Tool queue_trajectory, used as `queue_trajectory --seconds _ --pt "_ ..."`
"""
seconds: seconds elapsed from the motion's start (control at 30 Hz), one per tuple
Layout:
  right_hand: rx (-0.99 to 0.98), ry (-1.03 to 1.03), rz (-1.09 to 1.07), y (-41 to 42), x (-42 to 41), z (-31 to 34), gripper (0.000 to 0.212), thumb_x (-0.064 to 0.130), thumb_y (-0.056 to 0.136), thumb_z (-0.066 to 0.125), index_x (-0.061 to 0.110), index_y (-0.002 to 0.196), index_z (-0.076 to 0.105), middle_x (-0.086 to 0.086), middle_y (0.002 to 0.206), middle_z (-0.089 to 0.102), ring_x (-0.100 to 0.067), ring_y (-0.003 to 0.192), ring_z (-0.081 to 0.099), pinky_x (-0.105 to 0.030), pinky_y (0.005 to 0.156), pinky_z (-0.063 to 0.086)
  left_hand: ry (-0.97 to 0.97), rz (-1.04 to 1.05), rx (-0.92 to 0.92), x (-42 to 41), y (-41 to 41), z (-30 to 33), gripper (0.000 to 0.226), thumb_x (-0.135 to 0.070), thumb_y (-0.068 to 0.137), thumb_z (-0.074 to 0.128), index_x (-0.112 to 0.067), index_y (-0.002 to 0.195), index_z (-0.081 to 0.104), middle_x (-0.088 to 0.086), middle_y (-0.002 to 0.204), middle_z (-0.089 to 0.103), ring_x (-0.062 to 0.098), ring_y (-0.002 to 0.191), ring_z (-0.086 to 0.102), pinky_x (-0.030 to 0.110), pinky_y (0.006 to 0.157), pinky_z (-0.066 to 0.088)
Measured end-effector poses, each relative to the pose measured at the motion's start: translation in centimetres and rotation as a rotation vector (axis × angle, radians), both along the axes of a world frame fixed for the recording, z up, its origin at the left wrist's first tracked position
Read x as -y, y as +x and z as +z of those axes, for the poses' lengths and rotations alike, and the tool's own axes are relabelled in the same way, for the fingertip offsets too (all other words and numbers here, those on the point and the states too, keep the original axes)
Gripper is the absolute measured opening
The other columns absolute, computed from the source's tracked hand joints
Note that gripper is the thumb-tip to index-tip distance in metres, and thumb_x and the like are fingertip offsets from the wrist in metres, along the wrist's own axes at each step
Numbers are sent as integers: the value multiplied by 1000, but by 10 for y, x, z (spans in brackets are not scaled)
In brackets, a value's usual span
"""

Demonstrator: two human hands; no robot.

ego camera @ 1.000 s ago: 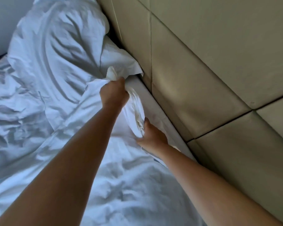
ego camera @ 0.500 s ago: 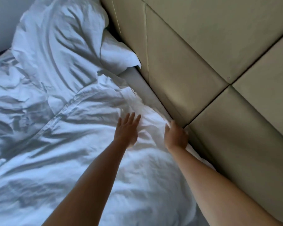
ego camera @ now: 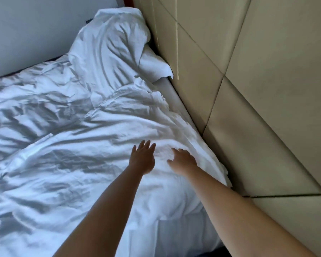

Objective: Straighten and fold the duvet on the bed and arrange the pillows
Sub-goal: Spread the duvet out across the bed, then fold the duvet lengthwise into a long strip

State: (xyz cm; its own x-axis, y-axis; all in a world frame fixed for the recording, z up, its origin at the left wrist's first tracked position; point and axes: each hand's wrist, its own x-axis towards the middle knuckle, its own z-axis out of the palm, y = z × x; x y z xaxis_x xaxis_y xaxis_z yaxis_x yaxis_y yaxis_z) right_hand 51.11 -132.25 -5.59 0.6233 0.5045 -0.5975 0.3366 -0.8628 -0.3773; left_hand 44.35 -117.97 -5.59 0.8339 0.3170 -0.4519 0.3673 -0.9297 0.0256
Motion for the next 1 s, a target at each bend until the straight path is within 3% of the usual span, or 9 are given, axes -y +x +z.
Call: queue_trajectory --seconds 0.17,0.37,0.57,1.0 --pt "-19 30 130 -58 -4 42 64 39 98 39 23 153 10 -7 157 21 -27 142 23 -40 110 31 33 50 16 -5 -77 37 54 -23 101 34 -18 151 17 2 160 13 21 147 8 43 118 14" --pt "110 48 254 -144 -39 87 64 39 96 42 23 152 14 -6 153 27 -26 140 28 -39 109 32 54 139 62 -32 -187 85 55 -22 98 39 -16 150 21 4 157 21 20 145 16 40 116 22" --pt "230 91 425 -288 -96 122 65 38 96 45 21 151 16 -6 154 26 -27 139 29 -41 108 34 73 255 136 -71 -346 123 54 -19 96 42 -16 148 29 6 152 31 21 142 24 39 113 28" --pt "336 126 737 -503 -237 140 63 36 93 48 22 149 23 -6 143 39 -27 131 38 -38 101 39 45 506 159 -176 -591 133 60 -15 91 47 -20 147 29 3 151 32 21 140 28 39 110 33"
